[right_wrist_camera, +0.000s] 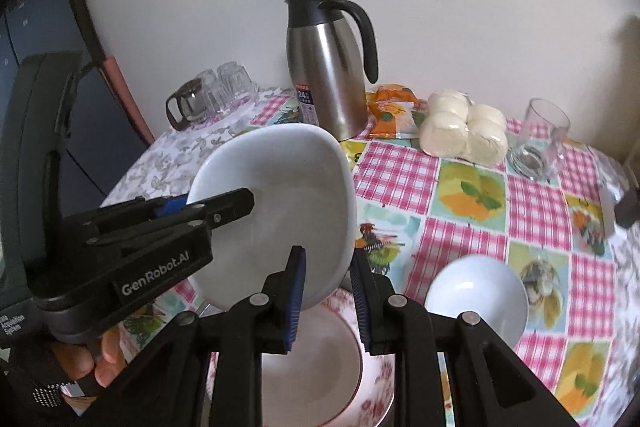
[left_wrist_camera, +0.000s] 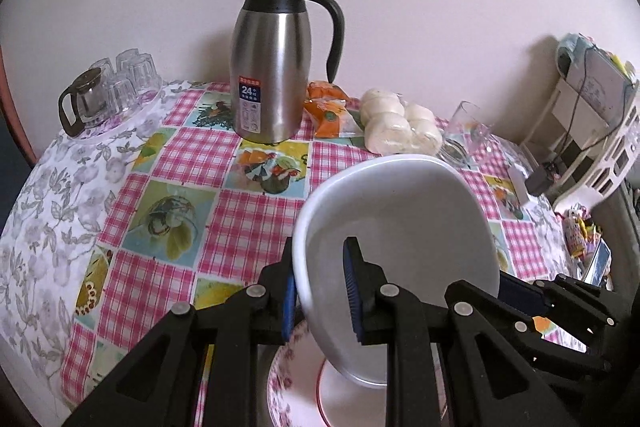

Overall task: Organize plates and bowls
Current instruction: 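Lift the white square bowl with the right gripper and carry it over the stack, then lower the white square bowl into the red-rim bowl with the right gripper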

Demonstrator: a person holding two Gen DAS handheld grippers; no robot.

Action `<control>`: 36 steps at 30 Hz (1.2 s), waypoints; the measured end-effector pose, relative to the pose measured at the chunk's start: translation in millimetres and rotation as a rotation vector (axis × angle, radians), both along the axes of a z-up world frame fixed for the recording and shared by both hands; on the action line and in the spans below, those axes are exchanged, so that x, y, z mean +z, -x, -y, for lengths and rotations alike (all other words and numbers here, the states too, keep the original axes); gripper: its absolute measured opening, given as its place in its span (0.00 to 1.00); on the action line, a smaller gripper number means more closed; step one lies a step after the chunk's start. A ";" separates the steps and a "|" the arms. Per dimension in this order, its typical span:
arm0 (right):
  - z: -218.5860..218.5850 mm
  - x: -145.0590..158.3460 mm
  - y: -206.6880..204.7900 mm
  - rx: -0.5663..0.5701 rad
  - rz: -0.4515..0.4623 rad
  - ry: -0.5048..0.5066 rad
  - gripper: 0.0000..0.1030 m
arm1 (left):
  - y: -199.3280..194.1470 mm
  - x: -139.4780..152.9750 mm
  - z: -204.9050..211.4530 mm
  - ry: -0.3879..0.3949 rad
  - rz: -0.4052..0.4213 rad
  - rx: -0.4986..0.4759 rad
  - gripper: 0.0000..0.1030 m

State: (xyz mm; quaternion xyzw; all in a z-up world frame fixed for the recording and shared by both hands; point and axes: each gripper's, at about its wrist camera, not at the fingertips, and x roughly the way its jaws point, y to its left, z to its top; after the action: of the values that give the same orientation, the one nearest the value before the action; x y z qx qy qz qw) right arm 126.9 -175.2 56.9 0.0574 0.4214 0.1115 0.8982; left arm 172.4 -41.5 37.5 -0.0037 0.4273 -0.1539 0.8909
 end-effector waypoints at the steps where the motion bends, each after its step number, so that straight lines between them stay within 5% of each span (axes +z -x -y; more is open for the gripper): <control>1: 1.2 0.2 4.3 -0.005 0.001 -0.006 0.24 | 2.6 0.4 0.7 -0.001 0.000 -0.003 0.22; 10: 0.7 -9.0 35.3 -0.040 -0.013 -0.041 0.24 | 31.1 -1.9 5.3 -0.083 0.004 -0.025 0.22; 36: 12.8 -41.6 57.0 -0.075 -0.170 -0.109 0.27 | 45.6 -27.4 20.2 -0.120 -0.118 -0.052 0.25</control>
State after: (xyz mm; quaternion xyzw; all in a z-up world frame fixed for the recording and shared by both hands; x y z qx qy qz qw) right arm 69.9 -188.0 15.3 0.1312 0.4868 0.0954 0.8583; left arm 126.7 -61.7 10.2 0.0519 0.4873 -0.1505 0.8586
